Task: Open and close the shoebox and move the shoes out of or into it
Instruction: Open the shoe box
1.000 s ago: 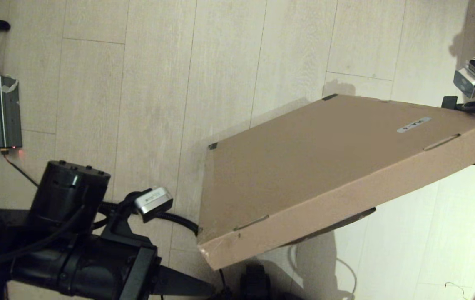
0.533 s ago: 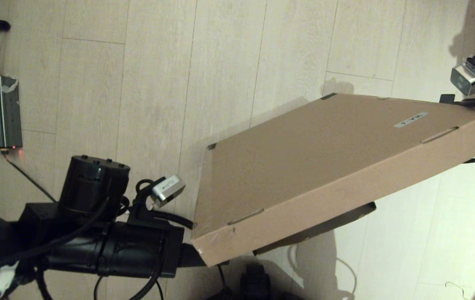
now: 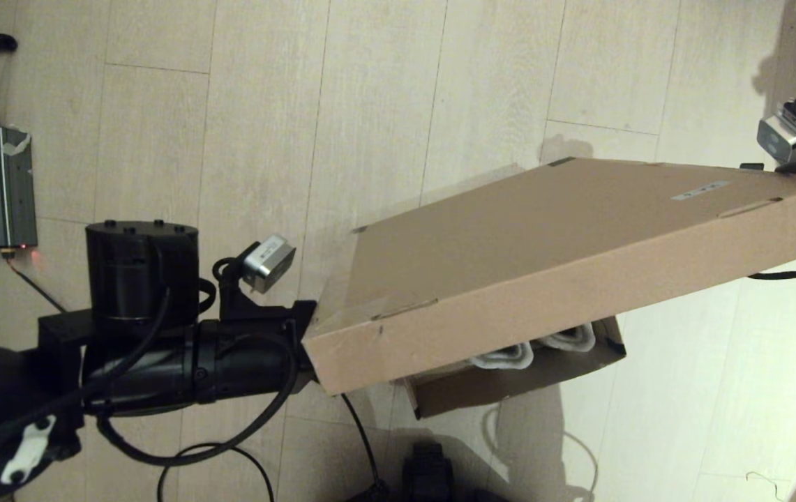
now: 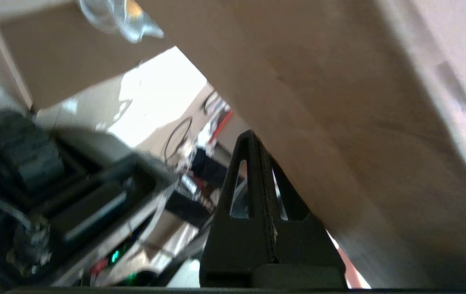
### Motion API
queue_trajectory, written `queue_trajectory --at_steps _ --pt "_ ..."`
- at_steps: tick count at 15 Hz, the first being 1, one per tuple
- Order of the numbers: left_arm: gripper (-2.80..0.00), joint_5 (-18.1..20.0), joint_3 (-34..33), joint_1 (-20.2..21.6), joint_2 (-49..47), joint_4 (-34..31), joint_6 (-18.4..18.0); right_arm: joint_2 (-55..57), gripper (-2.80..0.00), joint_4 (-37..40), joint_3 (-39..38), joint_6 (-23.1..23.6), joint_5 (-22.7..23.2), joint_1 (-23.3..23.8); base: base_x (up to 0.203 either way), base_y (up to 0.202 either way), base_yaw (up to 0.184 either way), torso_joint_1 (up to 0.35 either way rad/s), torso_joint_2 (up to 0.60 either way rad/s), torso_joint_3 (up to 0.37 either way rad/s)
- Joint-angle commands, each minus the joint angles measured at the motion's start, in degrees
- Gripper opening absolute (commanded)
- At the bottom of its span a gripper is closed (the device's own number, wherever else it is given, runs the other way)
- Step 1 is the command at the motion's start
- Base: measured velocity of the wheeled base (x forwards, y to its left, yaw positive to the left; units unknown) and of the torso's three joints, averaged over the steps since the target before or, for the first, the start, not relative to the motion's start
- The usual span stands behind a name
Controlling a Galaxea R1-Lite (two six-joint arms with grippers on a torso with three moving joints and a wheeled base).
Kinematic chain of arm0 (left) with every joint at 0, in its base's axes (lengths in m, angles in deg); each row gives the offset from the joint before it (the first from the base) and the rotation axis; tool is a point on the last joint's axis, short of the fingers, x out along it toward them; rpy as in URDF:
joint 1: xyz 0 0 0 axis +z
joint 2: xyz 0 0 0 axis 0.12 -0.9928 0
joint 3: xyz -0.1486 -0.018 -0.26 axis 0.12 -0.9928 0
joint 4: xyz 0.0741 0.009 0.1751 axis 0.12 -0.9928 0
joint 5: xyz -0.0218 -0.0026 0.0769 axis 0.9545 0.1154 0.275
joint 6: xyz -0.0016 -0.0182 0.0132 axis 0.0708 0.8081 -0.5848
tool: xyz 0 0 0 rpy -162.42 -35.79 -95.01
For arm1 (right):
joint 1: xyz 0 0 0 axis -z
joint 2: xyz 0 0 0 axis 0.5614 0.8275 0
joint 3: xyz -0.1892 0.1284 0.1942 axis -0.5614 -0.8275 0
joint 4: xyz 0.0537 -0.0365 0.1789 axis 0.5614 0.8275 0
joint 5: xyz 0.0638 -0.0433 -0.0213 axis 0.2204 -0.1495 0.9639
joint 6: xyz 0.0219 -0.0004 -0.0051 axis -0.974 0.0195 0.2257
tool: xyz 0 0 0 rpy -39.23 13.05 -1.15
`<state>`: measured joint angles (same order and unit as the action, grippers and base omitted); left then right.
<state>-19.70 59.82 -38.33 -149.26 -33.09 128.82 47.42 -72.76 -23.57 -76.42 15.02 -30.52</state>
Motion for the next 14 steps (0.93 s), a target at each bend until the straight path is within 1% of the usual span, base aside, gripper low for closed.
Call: queue_trajectory --at_steps 1,3,4,7,9,11,13,14 --pt "-2.8 -0.3 1.0 0.4 -1.1 0.4 0.4 -1.0 -2.8 0.0 -0.7 -0.1 0.3 0.1 0.0 0.0 0.0 0.0 0.0 0.0" --pt "-2.8 -2.6 3.2 0.5 -2.6 0.5 0.5 -1.9 -2.8 0.0 -1.0 -0.2 -0.4 0.6 0.0 0.0 0.0 0.0 0.0 0.0" --pt "-2.8 -3.3 4.2 0.5 -3.2 0.5 0.6 -2.4 -2.8 0.0 -1.0 -0.3 -3.0 0.7 0.0 0.0 0.0 0.0 0.0 0.0" --pt "-2.8 -3.4 6.8 1.7 -5.2 0.5 0.6 -4.1 -2.8 -0.2 -1.4 -1.1 -13.8 0.8 0.0 0.0 0.0 0.0 0.0 0.0" --pt "-2.8 -3.3 8.5 2.0 -6.9 0.5 0.6 -6.0 -2.8 -0.2 -1.9 -1.4 -18.5 0.8 0.0 0.0 0.0 0.0 0.0 0.0" --pt "-2.8 -3.3 10.9 2.0 -8.5 0.5 0.6 -7.2 -2.8 -0.2 -1.9 -1.4 -25.3 0.8 0.0 0.0 0.0 0.0 0.0 0.0" --pt "-2.8 -3.3 13.3 2.1 -10.1 0.5 0.6 -7.5 -2.8 -0.2 -0.6 -1.4 -33.3 0.8 0.0 0.0 0.0 0.0 0.0 0.0" --pt "-2.8 -3.2 14.2 2.1 -10.8 0.5 0.6 -7.5 -2.8 -0.2 0.2 -1.4 -36.3 0.8 0.0 0.0 0.0 0.0 0.0 0.0"
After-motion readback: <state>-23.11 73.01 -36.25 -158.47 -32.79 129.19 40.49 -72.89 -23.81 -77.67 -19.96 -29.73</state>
